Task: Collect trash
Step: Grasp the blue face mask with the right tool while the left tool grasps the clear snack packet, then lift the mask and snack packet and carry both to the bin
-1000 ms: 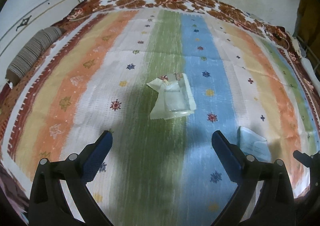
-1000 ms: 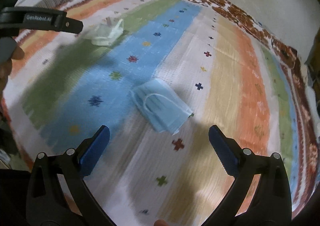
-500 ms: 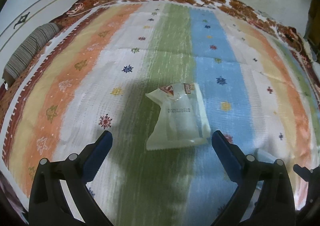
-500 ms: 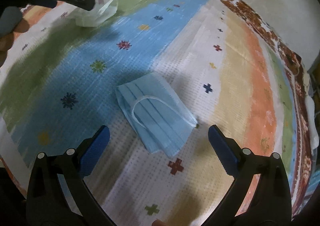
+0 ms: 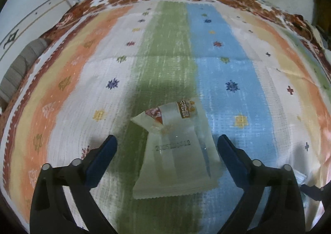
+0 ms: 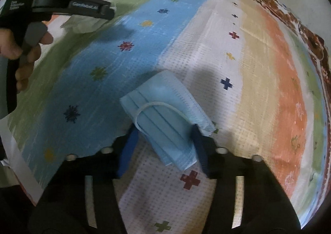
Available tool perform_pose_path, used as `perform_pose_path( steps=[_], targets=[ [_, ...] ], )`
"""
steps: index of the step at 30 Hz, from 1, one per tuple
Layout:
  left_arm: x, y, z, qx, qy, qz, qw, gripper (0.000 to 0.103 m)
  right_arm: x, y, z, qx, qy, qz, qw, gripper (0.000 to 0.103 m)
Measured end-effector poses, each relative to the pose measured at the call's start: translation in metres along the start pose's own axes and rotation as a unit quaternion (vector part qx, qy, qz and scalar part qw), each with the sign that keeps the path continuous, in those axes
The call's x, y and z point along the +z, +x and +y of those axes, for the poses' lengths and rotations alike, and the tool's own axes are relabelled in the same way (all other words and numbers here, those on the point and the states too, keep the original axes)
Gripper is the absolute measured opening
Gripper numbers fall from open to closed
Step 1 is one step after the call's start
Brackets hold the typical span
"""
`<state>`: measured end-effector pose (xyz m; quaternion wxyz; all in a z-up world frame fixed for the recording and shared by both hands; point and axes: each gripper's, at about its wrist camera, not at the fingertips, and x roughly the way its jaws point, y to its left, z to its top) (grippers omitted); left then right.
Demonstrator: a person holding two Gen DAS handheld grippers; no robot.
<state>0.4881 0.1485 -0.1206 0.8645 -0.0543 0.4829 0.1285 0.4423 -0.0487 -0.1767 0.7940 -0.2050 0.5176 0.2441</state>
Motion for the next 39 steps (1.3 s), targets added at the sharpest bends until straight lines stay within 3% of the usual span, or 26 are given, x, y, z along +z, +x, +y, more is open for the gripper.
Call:
perform_pose_path(
  steps=[3, 7, 14, 18, 26, 39],
  targets=[
    [0.0, -0.001, 0.006, -0.013, -0.011, 0.011, 0.9998, 0.062, 0.001, -0.002, 0.002, -0.009, 0.004, 0.001, 1.0, 0.02],
    [-0.004, -0.004, 0.023, -0.046, -0.052, 0.028, 0.9972, 0.054, -0.003, -0.007, -0.008, -0.003, 0.033, -0.002, 0.999, 0.011],
    [-0.009, -0.038, 0.035, -0.07, -0.063, 0.025, 0.9952, 0.054, -0.01, -0.036, -0.027, 0.056, 0.109, -0.012, 0.992, 0.01],
    [-0.015, -0.06, 0.032, -0.057, -0.047, 0.027, 0.9969, 0.054, -0.013, -0.058, -0.015, 0.052, 0.098, -0.022, 0.994, 0.01],
    [-0.045, -0.099, 0.032, -0.071, -0.065, 0.043, 0.9944, 0.054, -0.026, -0.101, -0.001, 0.058, 0.103, -0.037, 0.992, 0.01],
    [-0.096, -0.188, 0.001, -0.127, -0.042, 0.024, 0.9907, 0.054, -0.066, -0.17, 0.013, 0.052, 0.116, -0.08, 0.989, 0.01]
  ],
)
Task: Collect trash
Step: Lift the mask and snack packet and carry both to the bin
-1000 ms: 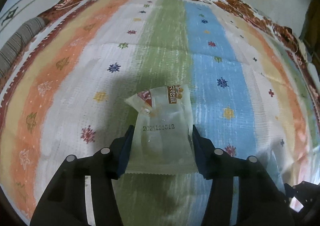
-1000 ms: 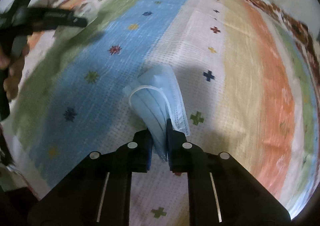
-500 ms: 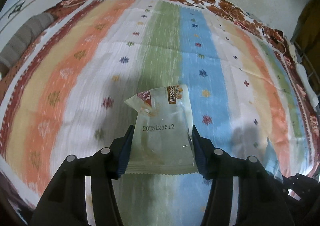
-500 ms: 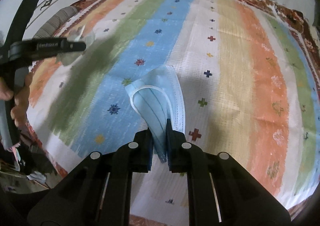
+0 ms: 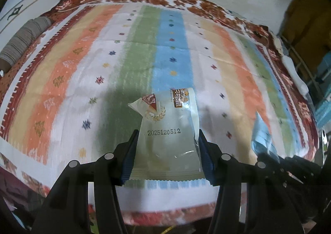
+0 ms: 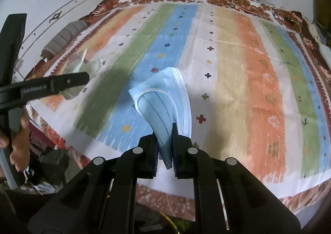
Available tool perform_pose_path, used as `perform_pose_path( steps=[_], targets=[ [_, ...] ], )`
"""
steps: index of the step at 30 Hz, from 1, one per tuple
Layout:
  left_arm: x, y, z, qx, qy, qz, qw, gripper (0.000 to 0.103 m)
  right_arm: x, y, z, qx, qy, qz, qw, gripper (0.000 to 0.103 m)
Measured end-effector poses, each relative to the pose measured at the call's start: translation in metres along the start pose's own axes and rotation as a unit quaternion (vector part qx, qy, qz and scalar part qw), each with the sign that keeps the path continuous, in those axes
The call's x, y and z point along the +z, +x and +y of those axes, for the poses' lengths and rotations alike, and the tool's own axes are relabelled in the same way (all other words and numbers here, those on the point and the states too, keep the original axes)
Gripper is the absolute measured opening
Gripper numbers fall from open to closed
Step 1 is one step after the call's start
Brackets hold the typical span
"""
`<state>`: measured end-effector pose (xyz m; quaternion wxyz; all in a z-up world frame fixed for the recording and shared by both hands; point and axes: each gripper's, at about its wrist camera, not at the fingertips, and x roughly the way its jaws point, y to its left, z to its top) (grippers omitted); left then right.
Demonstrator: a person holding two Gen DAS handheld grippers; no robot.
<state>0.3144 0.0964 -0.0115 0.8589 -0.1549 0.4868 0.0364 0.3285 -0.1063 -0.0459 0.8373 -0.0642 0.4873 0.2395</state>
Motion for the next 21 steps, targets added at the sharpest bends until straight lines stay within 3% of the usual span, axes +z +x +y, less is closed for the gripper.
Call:
perform_pose_path(
  steps=[12, 21],
  targets=[
    [-0.057, -0.068, -0.025, -0.062, -0.008, -0.025, 0.9977, 0.054, -0.049, -0.048, 0.012, 0.018, 0.02, -0.017, 1.0, 0.01],
    [-0.111, -0.097, -0.039, -0.106, -0.006, -0.035, 0.9937, 0.054, -0.105, -0.075, 0.012, 0.049, 0.062, -0.015, 0.997, 0.01]
  ],
)
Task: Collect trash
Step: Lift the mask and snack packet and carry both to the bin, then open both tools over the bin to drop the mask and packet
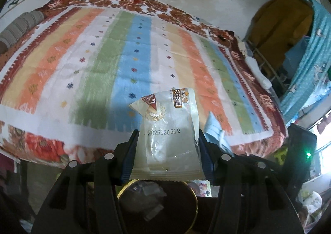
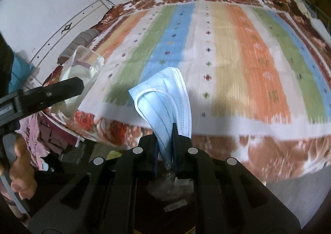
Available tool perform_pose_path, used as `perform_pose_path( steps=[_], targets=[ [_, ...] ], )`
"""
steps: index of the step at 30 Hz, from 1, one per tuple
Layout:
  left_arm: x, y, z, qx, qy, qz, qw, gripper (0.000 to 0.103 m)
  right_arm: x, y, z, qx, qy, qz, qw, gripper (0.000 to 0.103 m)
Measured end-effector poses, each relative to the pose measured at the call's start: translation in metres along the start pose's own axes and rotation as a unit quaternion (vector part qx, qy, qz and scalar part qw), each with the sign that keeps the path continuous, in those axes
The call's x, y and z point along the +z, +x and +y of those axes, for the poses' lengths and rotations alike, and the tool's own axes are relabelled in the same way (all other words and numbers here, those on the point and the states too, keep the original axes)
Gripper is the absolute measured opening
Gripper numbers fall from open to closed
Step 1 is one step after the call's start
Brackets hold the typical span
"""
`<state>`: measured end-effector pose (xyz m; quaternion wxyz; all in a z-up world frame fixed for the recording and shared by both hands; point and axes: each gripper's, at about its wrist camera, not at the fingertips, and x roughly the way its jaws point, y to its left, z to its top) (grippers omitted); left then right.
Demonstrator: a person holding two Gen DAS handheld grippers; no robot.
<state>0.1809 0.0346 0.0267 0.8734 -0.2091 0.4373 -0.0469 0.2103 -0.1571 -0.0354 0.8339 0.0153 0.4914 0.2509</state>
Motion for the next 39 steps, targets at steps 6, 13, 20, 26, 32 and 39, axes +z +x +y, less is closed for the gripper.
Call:
perform_pose_path(
  steps=[6, 13, 20, 26, 32, 39],
  targets=[
    [-0.041, -0.006, -0.004, -0.021, -0.007, 0.012, 0.9997, 0.054, -0.04, -0.009, 0.0, 0.015, 0.017, 0.015, 1.0, 0.01],
    [-0.089, -0.002, 0.001, -0.033, -0.029, 0.041, 0.9982, 0.054, -0.092, -0.009, 0.004, 0.013, 0.027, 0.053, 0.998, 0.014],
    [-0.115, 0.008, 0.012, -0.04, -0.067, 0.082, 0.9936, 0.056, -0.124, 0.007, 0.001, 0.031, 0.062, 0.106, 0.992, 0.022],
    [-0.117, 0.01, 0.021, -0.027, -0.085, 0.088, 0.9921, 0.088, -0.128, 0.005, 0.002, 0.02, 0.056, 0.102, 0.993, 0.047],
    [-0.116, -0.006, 0.023, -0.007, -0.061, 0.074, 0.9954, 0.092, -0.127, -0.014, 0.007, 0.008, 0.01, 0.076, 0.997, 0.073],
    [-0.14, -0.028, 0.01, 0.05, 0.051, 0.069, 0.995, 0.097, -0.14, -0.049, 0.008, -0.004, -0.02, 0.048, 0.999, 0.092]
  ],
)
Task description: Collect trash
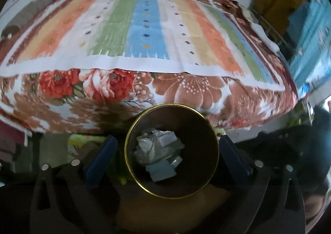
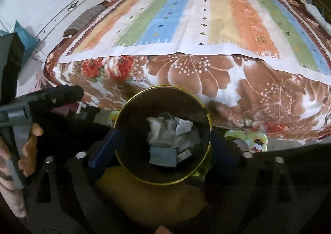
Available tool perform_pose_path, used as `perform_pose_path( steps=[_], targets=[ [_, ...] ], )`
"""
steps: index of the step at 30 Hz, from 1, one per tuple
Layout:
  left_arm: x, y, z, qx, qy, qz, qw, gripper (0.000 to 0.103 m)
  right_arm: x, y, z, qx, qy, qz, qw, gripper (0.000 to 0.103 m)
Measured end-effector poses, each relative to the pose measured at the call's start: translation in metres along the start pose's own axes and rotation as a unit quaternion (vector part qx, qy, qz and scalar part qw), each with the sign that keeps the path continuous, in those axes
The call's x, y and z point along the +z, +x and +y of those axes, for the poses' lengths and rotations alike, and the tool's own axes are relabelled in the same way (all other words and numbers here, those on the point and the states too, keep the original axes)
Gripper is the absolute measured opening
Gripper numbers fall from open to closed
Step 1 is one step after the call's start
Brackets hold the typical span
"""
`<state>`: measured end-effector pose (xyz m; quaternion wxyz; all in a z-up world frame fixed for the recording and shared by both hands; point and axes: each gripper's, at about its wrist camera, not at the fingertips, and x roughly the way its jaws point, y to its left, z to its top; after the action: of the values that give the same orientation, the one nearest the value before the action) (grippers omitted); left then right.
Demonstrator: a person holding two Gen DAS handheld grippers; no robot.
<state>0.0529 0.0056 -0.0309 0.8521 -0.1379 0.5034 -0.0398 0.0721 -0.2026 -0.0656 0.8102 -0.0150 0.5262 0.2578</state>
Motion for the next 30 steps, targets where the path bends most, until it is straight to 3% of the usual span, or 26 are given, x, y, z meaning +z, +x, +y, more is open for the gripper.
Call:
perform_pose_path(
  steps=[8, 15, 30],
  targets=[
    [-0.03, -0.006, -0.017, 0.018, 0.053, -0.016, 0.9983, 0.097, -0.013, -0.015, 0.005, -0.003, -0.019, -0.015, 1.0, 0.094],
    [-0.038, -0.005, -0.012, 0.043, 0.033, -0.021, 0.9983, 0.097, -0.018, -0.015, 0.009, -0.006, -0.028, -0.02, 0.999, 0.094],
    [-0.038, -0.006, -0.006, 0.04, 0.009, -0.031, 0.9987, 0.097, -0.016, -0.013, 0.009, 0.01, -0.021, -0.02, 1.0, 0.094]
  ],
)
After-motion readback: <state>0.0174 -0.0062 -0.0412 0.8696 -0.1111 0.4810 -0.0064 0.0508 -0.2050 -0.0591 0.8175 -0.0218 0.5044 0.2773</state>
